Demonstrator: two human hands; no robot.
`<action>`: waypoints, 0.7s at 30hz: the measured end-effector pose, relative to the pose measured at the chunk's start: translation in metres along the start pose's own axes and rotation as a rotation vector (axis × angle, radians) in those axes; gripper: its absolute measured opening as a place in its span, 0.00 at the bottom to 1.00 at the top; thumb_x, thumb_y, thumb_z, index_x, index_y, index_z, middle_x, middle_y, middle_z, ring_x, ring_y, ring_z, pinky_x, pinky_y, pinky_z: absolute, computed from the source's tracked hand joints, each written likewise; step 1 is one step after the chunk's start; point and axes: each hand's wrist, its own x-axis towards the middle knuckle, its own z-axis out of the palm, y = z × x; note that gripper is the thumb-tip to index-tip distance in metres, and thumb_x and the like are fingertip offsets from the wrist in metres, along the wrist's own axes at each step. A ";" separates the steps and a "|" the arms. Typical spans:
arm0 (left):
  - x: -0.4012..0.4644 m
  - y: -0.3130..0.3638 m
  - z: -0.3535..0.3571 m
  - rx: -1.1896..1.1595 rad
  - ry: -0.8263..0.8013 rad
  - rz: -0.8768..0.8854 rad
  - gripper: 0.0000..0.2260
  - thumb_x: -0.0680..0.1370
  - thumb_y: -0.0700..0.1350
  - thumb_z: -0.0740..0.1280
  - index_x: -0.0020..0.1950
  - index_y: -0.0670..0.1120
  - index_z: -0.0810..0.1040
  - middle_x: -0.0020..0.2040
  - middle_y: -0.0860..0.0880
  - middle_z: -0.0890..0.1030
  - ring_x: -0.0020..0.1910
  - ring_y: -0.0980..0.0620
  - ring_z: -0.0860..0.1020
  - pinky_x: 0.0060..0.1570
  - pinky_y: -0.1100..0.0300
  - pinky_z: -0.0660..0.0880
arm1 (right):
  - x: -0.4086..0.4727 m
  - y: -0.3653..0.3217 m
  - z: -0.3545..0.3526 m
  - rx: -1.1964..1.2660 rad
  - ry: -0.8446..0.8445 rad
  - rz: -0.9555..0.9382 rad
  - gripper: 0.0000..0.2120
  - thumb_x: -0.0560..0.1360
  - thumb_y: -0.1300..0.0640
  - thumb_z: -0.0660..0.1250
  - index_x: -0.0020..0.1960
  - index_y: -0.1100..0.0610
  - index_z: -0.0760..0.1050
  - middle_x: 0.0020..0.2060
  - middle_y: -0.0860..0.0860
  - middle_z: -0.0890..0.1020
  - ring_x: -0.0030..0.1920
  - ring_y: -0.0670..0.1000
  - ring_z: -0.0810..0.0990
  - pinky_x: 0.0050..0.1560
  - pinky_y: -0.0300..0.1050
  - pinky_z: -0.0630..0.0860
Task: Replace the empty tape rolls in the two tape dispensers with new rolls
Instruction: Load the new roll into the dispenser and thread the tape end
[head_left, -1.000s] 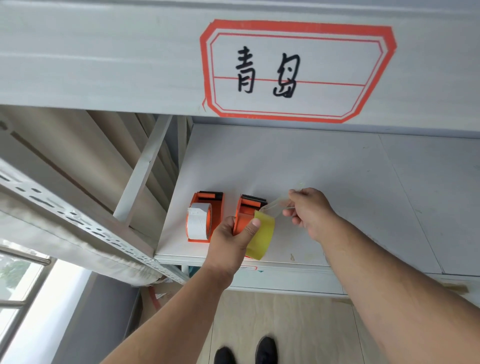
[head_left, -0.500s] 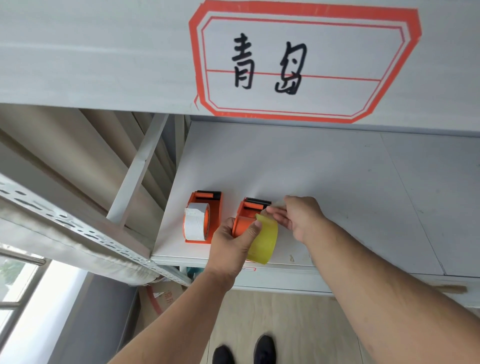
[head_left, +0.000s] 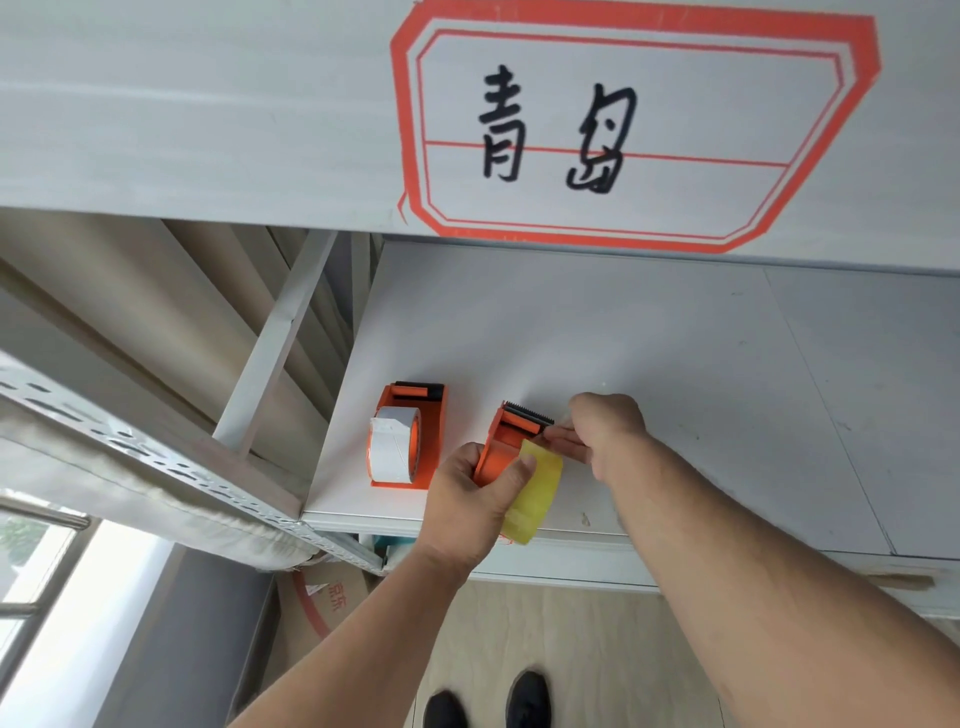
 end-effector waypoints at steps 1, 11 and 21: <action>0.001 0.000 -0.001 -0.005 0.006 0.003 0.10 0.76 0.45 0.78 0.43 0.44 0.79 0.32 0.55 0.80 0.29 0.58 0.76 0.31 0.65 0.75 | -0.001 -0.001 -0.001 -0.040 -0.031 -0.021 0.07 0.76 0.68 0.58 0.45 0.67 0.75 0.24 0.59 0.82 0.31 0.58 0.86 0.43 0.56 0.88; 0.005 0.005 -0.011 0.014 -0.026 0.022 0.18 0.78 0.51 0.75 0.34 0.46 0.73 0.29 0.54 0.72 0.28 0.56 0.69 0.31 0.65 0.70 | 0.004 -0.005 0.002 -0.229 -0.175 -0.296 0.08 0.79 0.69 0.69 0.43 0.61 0.76 0.36 0.61 0.85 0.35 0.55 0.88 0.41 0.49 0.86; 0.005 0.005 -0.007 0.035 -0.051 0.028 0.21 0.77 0.58 0.72 0.47 0.38 0.81 0.36 0.49 0.80 0.35 0.52 0.78 0.37 0.54 0.78 | 0.007 0.028 0.023 -0.019 0.091 -0.321 0.08 0.78 0.62 0.69 0.41 0.55 0.75 0.28 0.50 0.85 0.40 0.56 0.90 0.52 0.60 0.87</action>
